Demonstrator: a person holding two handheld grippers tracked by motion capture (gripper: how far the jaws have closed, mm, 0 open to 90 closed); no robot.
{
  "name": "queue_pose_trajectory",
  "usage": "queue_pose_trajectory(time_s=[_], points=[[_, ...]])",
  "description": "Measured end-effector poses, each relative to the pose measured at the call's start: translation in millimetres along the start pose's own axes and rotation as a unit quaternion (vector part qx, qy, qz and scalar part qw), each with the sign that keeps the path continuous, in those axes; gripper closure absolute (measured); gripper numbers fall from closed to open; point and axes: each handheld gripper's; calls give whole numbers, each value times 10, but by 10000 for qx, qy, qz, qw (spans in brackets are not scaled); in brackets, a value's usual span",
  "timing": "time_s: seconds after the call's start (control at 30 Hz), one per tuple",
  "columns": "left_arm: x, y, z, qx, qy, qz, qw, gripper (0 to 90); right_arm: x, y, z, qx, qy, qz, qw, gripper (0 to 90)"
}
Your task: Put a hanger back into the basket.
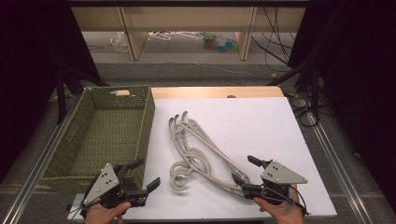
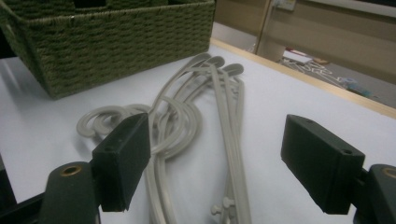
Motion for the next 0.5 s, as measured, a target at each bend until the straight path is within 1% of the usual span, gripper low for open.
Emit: queue_pose_trajectory(time_s=[0.1, 0.13, 0.17, 0.23, 0.27, 0.3, 0.33, 0.37, 0.4, 0.43, 0.5], points=[[-2, -3, 2, 9, -5, -22, 10000, 156, 42, 45, 82, 174, 204, -136, 9995, 279], [-2, -5, 3, 10, -5, -33, 10000, 156, 58, 62, 122, 337, 301, -156, 9989, 281], [0, -7, 5, 17, -1, -41, 10000, 156, 62, 72, 148, 406, 380, -197, 9983, 282], [5, -5, 13, -5, -5, -32, 10000, 156, 83, 90, 216, 605, 464, -283, 9967, 299], [2, -3, 12, -11, -14, -38, 10000, 156, 89, 91, 243, 669, 498, -284, 9961, 300], [-5, -4, 11, -9, -16, -65, 10000, 156, 103, 93, 295, 796, 573, -295, 9947, 300], [-5, -3, 11, -7, -17, -57, 10000, 156, 120, 90, 345, 900, 616, -340, 9934, 301], [-4, -3, 12, -7, -19, -51, 10000, 156, 136, 94, 386, 1051, 667, -421, 9913, 302], [-5, -5, 13, -4, -21, -79, 10000, 156, 153, 90, 423, 1135, 686, -464, 9901, 307], [-1, -5, 13, -3, -21, -55, 10000, 156, 177, 88, 478, 1300, 745, -524, 9873, 327], [1, -4, 13, -9, -18, -65, 10000, 156, 202, 75, 564, 1501, 822, -646, 9831, 362]])
Point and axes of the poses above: each handheld gripper's, and its own axes: z roughly forward along the jaws, y roughly out of its top, x roughly to its left, and after that the axes turned 5 degrees about y, right-handed
